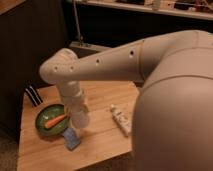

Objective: Place the ceramic cup over the eraser

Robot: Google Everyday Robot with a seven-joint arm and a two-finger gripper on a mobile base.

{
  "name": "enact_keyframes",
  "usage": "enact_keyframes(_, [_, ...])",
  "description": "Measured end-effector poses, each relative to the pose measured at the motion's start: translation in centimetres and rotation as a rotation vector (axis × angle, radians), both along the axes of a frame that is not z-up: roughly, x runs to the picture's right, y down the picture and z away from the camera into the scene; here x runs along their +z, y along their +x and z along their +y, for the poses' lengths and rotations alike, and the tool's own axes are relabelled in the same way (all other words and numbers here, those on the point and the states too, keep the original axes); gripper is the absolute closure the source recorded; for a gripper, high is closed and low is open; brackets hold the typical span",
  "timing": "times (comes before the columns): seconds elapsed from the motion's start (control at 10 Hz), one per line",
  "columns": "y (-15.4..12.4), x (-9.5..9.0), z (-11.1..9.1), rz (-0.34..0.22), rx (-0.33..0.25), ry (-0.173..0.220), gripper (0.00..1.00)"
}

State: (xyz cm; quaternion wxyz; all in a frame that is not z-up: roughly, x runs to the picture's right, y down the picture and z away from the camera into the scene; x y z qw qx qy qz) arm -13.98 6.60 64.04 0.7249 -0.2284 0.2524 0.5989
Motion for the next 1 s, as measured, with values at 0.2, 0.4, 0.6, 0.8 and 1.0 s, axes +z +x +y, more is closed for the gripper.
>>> enact_keyframes(0.2, [-3.4,0.7,-4.7,-0.005,-0.033,0.015,1.00])
enact_keyframes(0.4, [-6.8,2.6,-9.2,-0.040,-0.047,0.030,1.00])
enact_keyframes(0.6, [-9.7,3.6,-12.6,-0.094,-0.056,0.052,1.00])
enact_keyframes(0.8, [-12.0,3.6,-15.4,-0.173,-0.041,0.076,1.00])
enact_keyframes(1.0, [-13.8,3.9,-17.3,-0.263,-0.015,0.092,1.00])
